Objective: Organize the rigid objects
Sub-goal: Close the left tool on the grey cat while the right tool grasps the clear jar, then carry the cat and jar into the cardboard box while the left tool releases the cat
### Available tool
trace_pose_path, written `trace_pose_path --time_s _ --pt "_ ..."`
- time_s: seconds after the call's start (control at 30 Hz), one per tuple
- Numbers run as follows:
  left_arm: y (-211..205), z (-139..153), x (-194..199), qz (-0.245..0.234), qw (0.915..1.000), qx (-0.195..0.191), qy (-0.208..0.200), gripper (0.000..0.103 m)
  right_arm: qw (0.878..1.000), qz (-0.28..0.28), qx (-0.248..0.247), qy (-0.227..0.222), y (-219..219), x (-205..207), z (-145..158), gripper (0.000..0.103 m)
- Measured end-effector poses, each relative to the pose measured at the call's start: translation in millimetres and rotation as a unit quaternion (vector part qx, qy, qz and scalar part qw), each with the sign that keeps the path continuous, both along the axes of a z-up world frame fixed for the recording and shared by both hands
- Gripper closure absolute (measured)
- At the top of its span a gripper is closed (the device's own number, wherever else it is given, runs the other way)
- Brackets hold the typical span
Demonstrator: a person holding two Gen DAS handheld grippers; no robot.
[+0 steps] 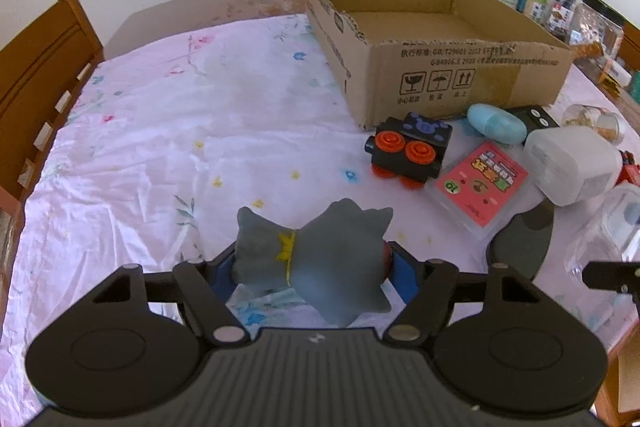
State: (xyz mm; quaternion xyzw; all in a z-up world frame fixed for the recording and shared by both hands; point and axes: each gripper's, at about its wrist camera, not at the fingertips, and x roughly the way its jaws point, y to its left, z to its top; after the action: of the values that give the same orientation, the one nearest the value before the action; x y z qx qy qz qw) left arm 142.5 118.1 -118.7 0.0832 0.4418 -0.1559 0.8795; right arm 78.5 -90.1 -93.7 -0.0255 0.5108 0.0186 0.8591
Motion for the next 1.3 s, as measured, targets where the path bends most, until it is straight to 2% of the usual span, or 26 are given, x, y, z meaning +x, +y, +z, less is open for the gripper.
trace_pose_path --time_s 0.3,0.5,0.73,0.93,1.13,1.3 --pt "8 27 9 -0.07 0.9967 -0.003 0.04 0.03 1.0 0.006 0.002 -0.007 2 8 38 0.01" --pt "-1 65 25 -0.106 0.9938 0.01 0.031 0.03 0.999 0.013 0.017 -0.035 -9 24 70 0.01" --pt "-27 107 52 -0.078 0.9969 0.0 0.001 0.03 0.995 0.075 0.029 -0.066 -28 58 92 0.01" --pt "-61 123 89 -0.055 0.9983 -0.015 -0.014 0.03 0.989 0.112 0.03 -0.088 -50 87 106 0.01" --pt "-96 120 130 -0.042 0.9986 -0.025 -0.02 0.03 0.987 0.118 0.034 -0.101 -73 113 110 0.01" --pt "-125 96 165 -0.015 0.9997 -0.019 -0.003 0.03 0.987 0.117 0.041 -0.1 -86 131 105 0.01"
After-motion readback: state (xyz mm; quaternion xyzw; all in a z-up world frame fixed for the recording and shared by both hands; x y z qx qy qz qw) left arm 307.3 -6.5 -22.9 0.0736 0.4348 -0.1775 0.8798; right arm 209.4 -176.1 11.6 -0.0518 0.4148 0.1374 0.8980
